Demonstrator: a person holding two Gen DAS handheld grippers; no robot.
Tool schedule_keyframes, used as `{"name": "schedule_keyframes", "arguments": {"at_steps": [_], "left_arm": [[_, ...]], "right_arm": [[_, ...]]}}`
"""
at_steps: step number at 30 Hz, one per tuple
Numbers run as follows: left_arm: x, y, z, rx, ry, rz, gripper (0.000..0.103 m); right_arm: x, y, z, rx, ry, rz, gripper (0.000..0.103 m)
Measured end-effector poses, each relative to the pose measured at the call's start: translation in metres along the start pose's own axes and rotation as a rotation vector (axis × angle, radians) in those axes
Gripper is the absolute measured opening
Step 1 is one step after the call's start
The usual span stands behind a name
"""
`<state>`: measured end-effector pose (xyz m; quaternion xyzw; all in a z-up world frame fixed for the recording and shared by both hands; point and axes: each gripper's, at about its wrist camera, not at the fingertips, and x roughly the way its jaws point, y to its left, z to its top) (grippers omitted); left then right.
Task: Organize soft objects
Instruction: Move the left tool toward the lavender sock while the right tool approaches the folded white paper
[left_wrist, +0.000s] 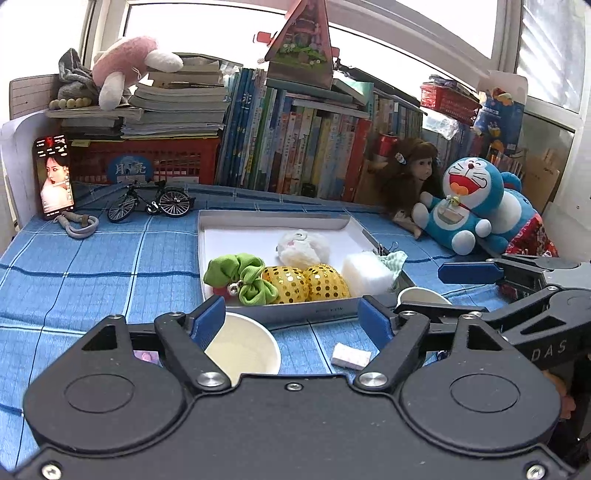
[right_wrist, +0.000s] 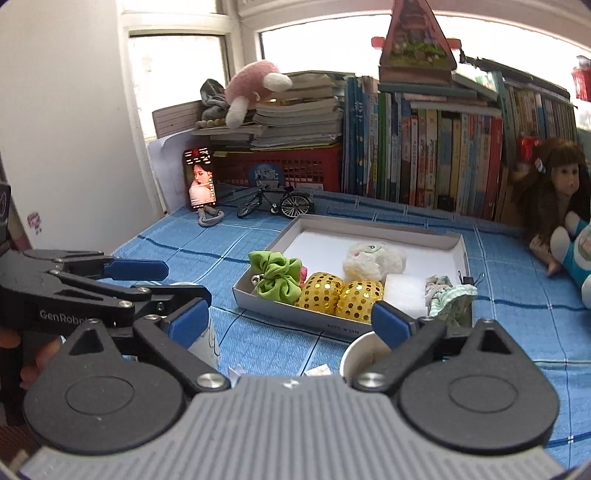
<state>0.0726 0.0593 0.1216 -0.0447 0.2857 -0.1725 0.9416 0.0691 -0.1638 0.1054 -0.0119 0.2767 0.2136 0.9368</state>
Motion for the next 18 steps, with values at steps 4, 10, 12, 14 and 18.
{"name": "schedule_keyframes", "arguments": {"at_steps": [4,10,12,14,18], "left_arm": [[-0.006,0.002,-0.009,-0.001,-0.012,0.004,0.078],[-0.013,0.007,-0.022,-0.015,-0.025,0.013,0.080],[-0.014,0.008,-0.026,-0.012,-0.032,0.021,0.080],[-0.016,0.009,-0.030,-0.010,-0.038,0.025,0.081],[-0.017,0.011,-0.039,-0.016,-0.043,0.031,0.082]], "right_arm": [[-0.001,0.007,-0.008,-0.035,-0.010,-0.010,0.103],[-0.002,0.016,-0.020,-0.078,-0.021,-0.021,0.103],[-0.001,0.020,-0.023,-0.093,-0.023,-0.027,0.103],[0.000,0.025,-0.027,-0.113,-0.030,-0.038,0.103],[0.002,0.035,-0.035,-0.147,-0.050,-0.052,0.103]]}}
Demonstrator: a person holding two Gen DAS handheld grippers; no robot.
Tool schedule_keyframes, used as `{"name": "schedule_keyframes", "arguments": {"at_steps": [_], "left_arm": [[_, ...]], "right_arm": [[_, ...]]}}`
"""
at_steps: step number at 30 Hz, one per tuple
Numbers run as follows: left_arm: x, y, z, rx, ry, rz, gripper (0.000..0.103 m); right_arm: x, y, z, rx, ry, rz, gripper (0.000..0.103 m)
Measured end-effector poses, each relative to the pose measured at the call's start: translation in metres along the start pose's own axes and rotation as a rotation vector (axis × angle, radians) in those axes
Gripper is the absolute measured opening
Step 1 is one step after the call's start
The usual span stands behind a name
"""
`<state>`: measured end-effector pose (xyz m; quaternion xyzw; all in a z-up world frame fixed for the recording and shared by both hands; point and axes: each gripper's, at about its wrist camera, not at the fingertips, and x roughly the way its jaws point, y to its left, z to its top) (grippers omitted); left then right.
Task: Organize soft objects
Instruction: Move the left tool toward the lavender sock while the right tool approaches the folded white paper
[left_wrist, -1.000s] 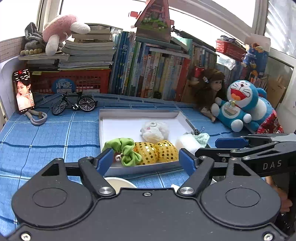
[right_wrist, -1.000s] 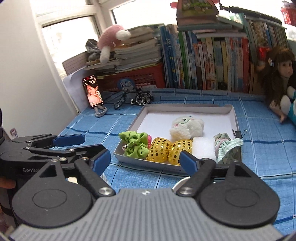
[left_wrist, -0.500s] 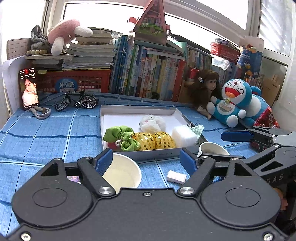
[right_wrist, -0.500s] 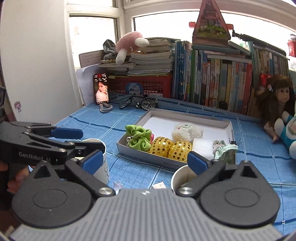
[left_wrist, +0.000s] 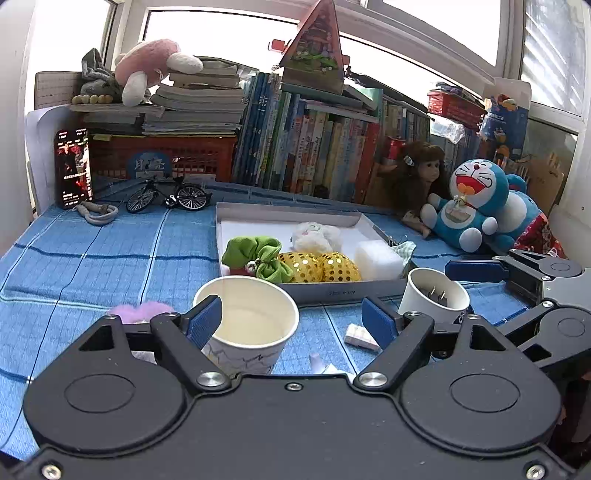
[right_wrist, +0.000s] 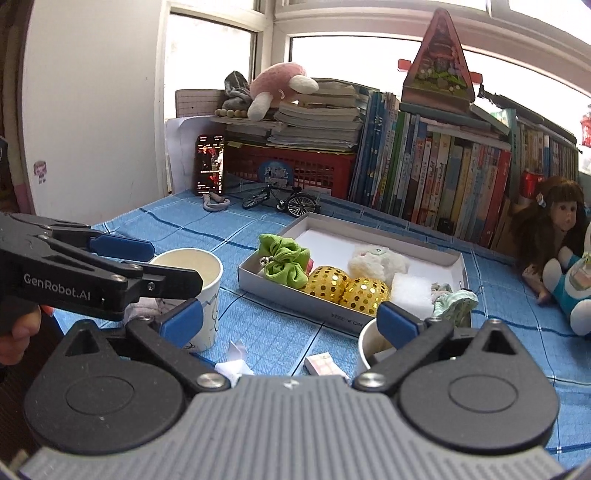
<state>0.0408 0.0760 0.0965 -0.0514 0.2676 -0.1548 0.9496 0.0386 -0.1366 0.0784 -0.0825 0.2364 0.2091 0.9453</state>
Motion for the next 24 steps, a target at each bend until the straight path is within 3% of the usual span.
{"name": "schedule_keyframes", "arguments": {"at_steps": [9,24], "left_arm": [[-0.009,0.013,-0.016,-0.036,-0.027,0.045,0.082],[-0.005,0.039,-0.047,-0.106,-0.022,0.158,0.082]], "right_arm": [[-0.004,0.022,-0.017,-0.100,-0.051,-0.043,0.103],[0.001,0.036,-0.053,-0.094,-0.042,-0.042,0.103]]}}
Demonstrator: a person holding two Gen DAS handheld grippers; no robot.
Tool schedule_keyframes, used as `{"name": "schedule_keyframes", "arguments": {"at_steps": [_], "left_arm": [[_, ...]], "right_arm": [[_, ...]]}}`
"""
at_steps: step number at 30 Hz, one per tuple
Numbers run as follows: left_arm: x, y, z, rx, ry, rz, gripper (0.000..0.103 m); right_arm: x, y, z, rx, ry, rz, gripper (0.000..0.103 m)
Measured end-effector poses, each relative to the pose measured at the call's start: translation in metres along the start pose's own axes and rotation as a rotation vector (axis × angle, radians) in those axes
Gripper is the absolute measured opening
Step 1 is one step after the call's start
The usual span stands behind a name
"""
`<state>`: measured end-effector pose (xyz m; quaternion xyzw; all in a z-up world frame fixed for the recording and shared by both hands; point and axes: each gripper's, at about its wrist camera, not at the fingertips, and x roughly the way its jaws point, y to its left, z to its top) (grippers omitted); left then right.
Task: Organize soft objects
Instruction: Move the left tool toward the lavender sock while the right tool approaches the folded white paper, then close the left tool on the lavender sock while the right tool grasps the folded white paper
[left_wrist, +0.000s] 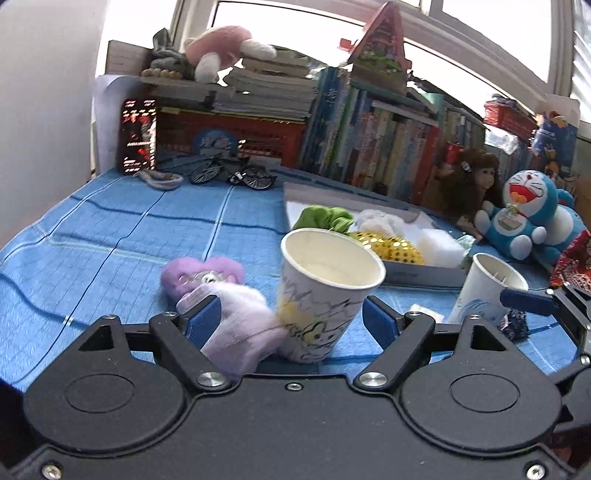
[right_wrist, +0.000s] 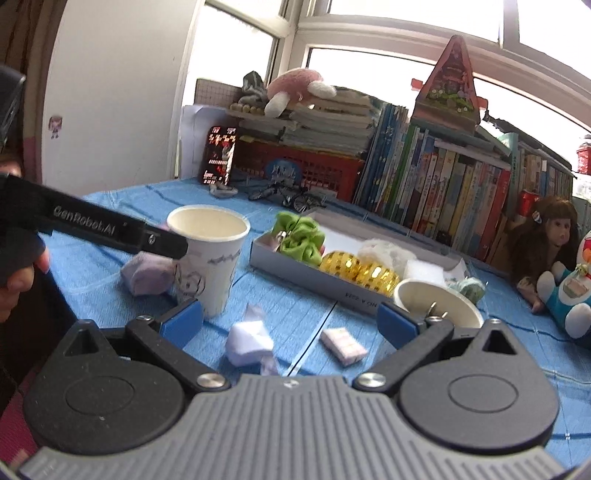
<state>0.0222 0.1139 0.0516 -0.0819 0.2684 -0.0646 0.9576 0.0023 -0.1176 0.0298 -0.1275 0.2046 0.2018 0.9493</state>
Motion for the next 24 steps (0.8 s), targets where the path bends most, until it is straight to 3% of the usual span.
{"name": "schedule_keyframes", "arguments": {"at_steps": [12,24], "left_arm": [[0.016,0.013,-0.017,-0.064,0.005,0.073,0.082],[0.026,0.027,-0.031,-0.138,0.017,0.085,0.082]], "right_arm": [[0.013,0.012,-0.022,0.035,0.013,0.001,0.093],[0.028,0.012,-0.032,0.084,0.001,-0.027,0.079]]}}
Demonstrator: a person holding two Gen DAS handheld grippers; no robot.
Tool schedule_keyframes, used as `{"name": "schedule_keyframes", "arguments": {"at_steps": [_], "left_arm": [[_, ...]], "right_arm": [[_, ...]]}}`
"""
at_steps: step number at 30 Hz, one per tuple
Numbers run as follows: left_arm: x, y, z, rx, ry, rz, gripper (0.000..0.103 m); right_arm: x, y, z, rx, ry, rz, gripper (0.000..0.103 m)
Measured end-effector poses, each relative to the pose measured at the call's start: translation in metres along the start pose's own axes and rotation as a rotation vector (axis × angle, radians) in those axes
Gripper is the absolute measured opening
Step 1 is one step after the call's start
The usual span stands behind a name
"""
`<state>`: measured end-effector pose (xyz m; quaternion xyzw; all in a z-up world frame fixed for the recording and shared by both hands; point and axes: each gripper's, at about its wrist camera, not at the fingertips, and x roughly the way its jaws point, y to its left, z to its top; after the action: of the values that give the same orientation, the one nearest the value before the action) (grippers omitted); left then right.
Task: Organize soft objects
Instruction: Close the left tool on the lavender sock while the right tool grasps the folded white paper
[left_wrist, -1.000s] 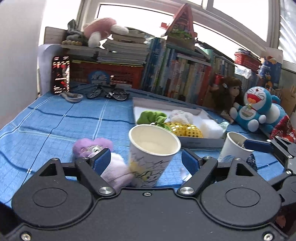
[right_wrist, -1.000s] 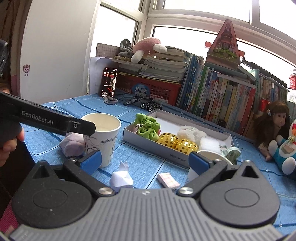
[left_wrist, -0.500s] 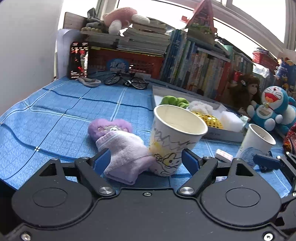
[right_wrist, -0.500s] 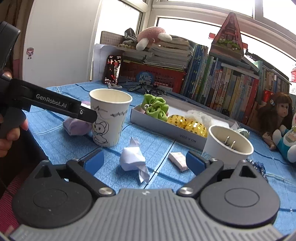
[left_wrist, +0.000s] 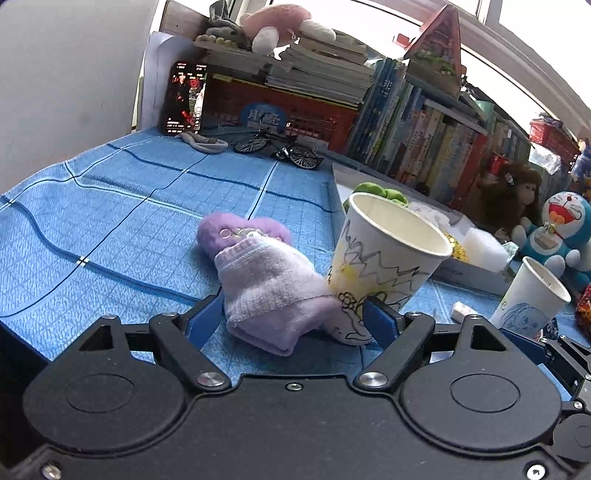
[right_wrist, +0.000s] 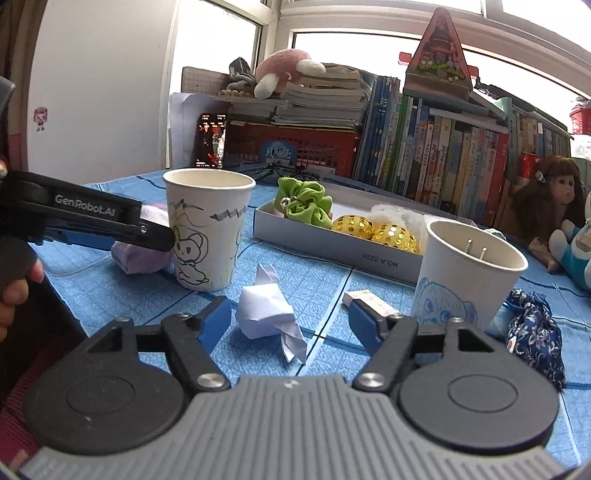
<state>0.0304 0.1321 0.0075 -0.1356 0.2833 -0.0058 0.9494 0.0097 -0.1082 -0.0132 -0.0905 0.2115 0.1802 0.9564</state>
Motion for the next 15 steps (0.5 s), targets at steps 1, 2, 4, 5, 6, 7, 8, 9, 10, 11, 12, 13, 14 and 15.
{"name": "schedule_keyframes", "arguments": {"at_steps": [1,2,4,5,6,7,8,9,10,11,12,13,14,15], "left_arm": [[0.001,0.000,-0.001,0.003,0.003,0.004,0.082],[0.002,0.000,-0.001,0.005,0.005,0.005,0.082],[0.004,0.000,-0.002,0.006,0.007,0.007,0.082],[0.005,0.001,-0.003,0.006,0.008,0.009,0.082],[0.006,0.001,-0.004,0.004,0.009,0.009,0.082],[0.007,0.002,-0.004,0.002,0.010,0.007,0.082],[0.007,0.003,-0.004,0.001,0.013,0.002,0.078],[0.007,0.003,-0.005,0.004,0.017,-0.005,0.074],[0.007,0.004,-0.005,0.008,0.019,-0.012,0.065],[0.006,0.004,-0.006,0.012,0.019,-0.009,0.060],[0.006,0.005,-0.006,0.013,0.018,-0.004,0.058],[0.005,0.005,-0.006,0.015,0.018,-0.003,0.054],[0.005,0.006,-0.007,0.016,0.019,-0.004,0.046],[0.004,0.006,-0.007,0.016,0.018,0.003,0.042]], "right_arm": [[0.001,0.001,0.000,-0.002,0.002,-0.001,0.077],[0.002,0.002,-0.001,-0.003,0.004,-0.003,0.077],[0.004,0.003,-0.002,-0.006,0.002,-0.006,0.075],[0.005,0.004,-0.002,-0.008,0.001,-0.008,0.075],[0.006,0.005,-0.002,-0.008,0.000,-0.010,0.075],[0.006,0.005,-0.002,-0.008,-0.002,-0.010,0.073],[0.007,0.006,-0.002,-0.006,-0.002,-0.010,0.073],[0.008,0.006,-0.003,-0.003,-0.002,-0.009,0.073],[0.009,0.006,-0.003,-0.001,-0.002,-0.008,0.072],[0.009,0.005,-0.002,0.001,-0.001,-0.005,0.072],[0.010,0.006,-0.002,0.002,0.000,-0.002,0.072],[0.011,0.006,-0.002,0.002,0.001,0.000,0.072],[0.012,0.007,-0.002,0.002,0.002,0.002,0.072],[0.012,0.007,-0.002,0.001,0.003,0.005,0.072]]}}
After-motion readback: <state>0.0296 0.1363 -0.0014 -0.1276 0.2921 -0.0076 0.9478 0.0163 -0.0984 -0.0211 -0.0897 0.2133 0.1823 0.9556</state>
